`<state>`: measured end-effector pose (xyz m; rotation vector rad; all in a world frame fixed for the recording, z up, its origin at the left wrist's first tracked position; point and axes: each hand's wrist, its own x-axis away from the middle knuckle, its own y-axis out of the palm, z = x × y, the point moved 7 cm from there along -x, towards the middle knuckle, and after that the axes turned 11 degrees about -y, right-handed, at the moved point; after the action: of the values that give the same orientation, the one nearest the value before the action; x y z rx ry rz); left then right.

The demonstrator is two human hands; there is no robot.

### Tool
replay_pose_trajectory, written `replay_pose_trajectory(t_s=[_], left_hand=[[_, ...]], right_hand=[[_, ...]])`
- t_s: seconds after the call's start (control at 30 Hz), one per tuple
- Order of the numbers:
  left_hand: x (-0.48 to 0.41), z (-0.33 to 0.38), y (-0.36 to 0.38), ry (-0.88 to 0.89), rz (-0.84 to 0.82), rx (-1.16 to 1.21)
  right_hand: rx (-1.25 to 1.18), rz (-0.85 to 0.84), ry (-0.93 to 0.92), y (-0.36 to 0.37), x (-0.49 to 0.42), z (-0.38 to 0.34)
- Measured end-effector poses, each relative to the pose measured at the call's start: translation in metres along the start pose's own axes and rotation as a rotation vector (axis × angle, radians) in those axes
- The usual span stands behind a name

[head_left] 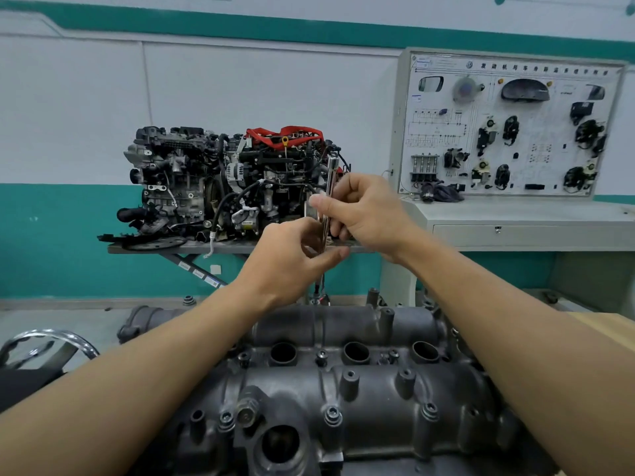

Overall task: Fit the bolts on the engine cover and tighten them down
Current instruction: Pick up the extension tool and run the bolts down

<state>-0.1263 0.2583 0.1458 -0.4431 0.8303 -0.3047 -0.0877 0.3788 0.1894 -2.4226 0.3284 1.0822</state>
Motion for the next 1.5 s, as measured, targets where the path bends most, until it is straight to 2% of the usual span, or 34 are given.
replay_pose_trajectory(t_s=[0.1, 0.23, 0.33, 0.47, 0.63, 0.77, 0.9, 1.1, 1.23, 1.3, 1.5], left_hand=[[-0.001, -0.001, -0.007, -0.001, 0.054, 0.013], [0.0, -0.001, 0.0, 0.009, -0.014, -0.004], [-0.001, -0.002, 0.001, -0.011, -0.017, -0.015], [-0.002, -0.003, -0.005, -0.024, 0.061, 0.0], [-0.006, -0.009, -0.001, -0.064, -0.023, 0.022], [-0.004, -0.005, -0.002, -0.046, -0.021, -0.013], [-0.004, -0.004, -0.008, -0.042, 0.05, -0.011], [-0.005, -0.004, 0.001, -0.094, -0.103, 0.032], [-0.004, 0.001, -0.006, -0.028, -0.007, 0.011], [-0.005, 0.0, -0.009, -0.03, 0.029, -0.003], [-0.007, -0.007, 0.003, -0.144, -0.171, 0.101]], right_hand=[[-0.055, -0.042, 0.027, 0.006, 0.0, 0.002], [-0.13, -0.096, 0.056, 0.008, 0.0, -0.001], [-0.073, -0.08, 0.049, 0.007, 0.002, -0.004], [0.013, 0.006, 0.016, 0.0, 0.002, -0.003], [-0.146, -0.057, 0.084, 0.006, 0.0, 0.0], [-0.072, -0.017, 0.036, 0.003, 0.0, 0.0], [-0.049, 0.009, 0.05, 0.001, 0.0, 0.004], [-0.084, -0.085, 0.058, 0.007, -0.001, 0.002], [-0.018, 0.023, 0.016, -0.002, 0.0, 0.003], [-0.044, 0.02, 0.027, 0.0, 0.0, 0.003], [-0.065, -0.125, 0.027, 0.007, 0.0, -0.002]])
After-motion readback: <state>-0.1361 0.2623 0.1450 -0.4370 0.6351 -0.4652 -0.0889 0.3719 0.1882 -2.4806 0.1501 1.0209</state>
